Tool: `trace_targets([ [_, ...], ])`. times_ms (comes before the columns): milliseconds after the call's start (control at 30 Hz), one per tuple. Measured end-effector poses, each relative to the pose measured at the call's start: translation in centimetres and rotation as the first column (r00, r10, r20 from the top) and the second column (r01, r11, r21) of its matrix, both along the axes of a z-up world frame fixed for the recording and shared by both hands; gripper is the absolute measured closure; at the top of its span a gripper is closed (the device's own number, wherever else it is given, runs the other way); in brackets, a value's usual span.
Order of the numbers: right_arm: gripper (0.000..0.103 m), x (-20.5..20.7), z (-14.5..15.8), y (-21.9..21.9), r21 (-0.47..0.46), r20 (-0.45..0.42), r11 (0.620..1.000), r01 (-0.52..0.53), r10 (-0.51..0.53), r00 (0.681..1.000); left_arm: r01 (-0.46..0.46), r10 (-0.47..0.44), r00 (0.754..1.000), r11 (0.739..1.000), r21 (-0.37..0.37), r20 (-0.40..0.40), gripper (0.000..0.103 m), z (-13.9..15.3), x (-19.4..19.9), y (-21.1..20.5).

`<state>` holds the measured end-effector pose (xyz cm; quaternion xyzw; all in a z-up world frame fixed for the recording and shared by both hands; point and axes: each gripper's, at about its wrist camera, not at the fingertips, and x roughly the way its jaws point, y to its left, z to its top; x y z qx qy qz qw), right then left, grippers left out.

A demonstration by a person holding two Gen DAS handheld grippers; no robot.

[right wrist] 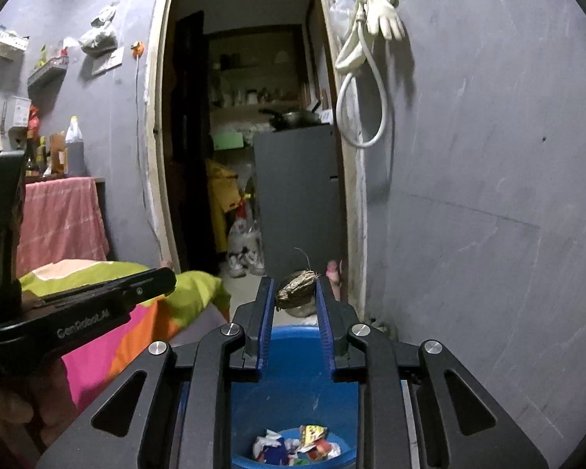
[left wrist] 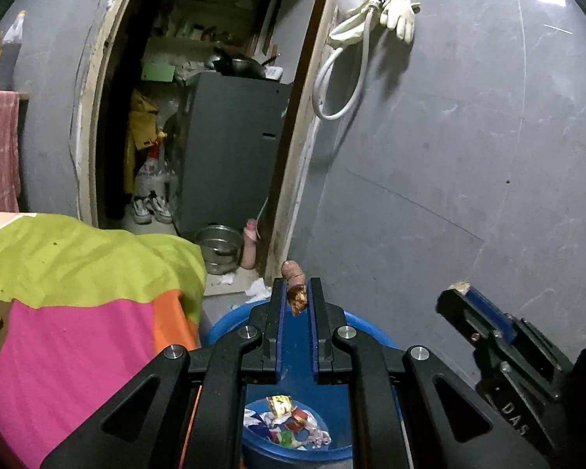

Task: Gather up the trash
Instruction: 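Open both grippers over the blue basin to drop the shell and stone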

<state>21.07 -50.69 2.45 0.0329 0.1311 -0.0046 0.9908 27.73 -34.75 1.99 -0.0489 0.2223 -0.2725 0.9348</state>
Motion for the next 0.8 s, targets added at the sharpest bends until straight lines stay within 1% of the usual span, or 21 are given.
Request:
trace_targets([
  [133, 0.083, 0.4, -0.1, -0.2, 0.011, -0.011, 1.000, -0.004, 0.004, 1.000, 0.000, 0.000, 1.000, 1.000, 0.001, -0.012, 0.095, -0.1, 0.2, 0.1],
  [200, 0.080, 0.4, -0.1, -0.3, 0.017, -0.012, 1.000, -0.003, 0.003, 1.000, 0.000, 0.000, 1.000, 1.000, -0.005, -0.019, 0.094, -0.1, 0.3, 0.3],
  [267, 0.074, 0.6, 0.1, -0.6, 0.026, -0.014, 1.000, -0.007, 0.008, 1.000, 0.001, -0.001, 0.999, 1.000, -0.016, -0.033, 0.087, -0.1, 0.6, 0.6],
  [300, 0.074, 0.6, 0.1, -0.6, 0.028, -0.014, 1.000, -0.008, 0.009, 1.000, 0.003, -0.005, 0.999, 1.000, -0.028, -0.041, 0.082, -0.1, 0.6, 0.7],
  [400, 0.074, 0.6, 0.1, -0.7, 0.032, -0.018, 0.999, -0.010, 0.010, 1.000, 0.007, -0.009, 0.998, 0.999, -0.048, -0.054, 0.081, 0.1, 0.9, 1.1],
  [567, 0.074, 0.5, 0.5, -0.7, 0.041, -0.007, 0.999, -0.008, 0.008, 1.000, 0.010, -0.013, 0.998, 0.998, -0.056, -0.064, 0.080, 0.6, 1.0, 1.7],
  [633, 0.072, 0.4, 0.8, -0.7, 0.041, -0.001, 0.999, -0.008, 0.008, 1.000, 0.009, -0.013, 0.998, 0.998, -0.066, -0.060, 0.073, 1.1, 0.8, 2.2],
  [667, 0.068, 0.3, 1.0, -0.6, 0.041, 0.002, 0.999, -0.008, 0.008, 1.000, 0.011, -0.014, 0.998, 0.998, -0.066, -0.056, 0.072, 1.4, 0.8, 2.4],
  [767, 0.060, -0.1, 2.0, -0.2, 0.036, 0.025, 0.999, -0.016, 0.015, 1.000, 0.001, -0.004, 0.999, 0.997, -0.077, -0.035, 0.069, 2.7, 0.3, 3.9],
  [800, 0.059, -0.3, 2.4, 0.1, 0.031, 0.033, 0.999, -0.019, 0.018, 0.999, -0.006, 0.004, 1.000, 0.997, -0.080, -0.028, 0.062, 3.1, 0.0, 4.5],
])
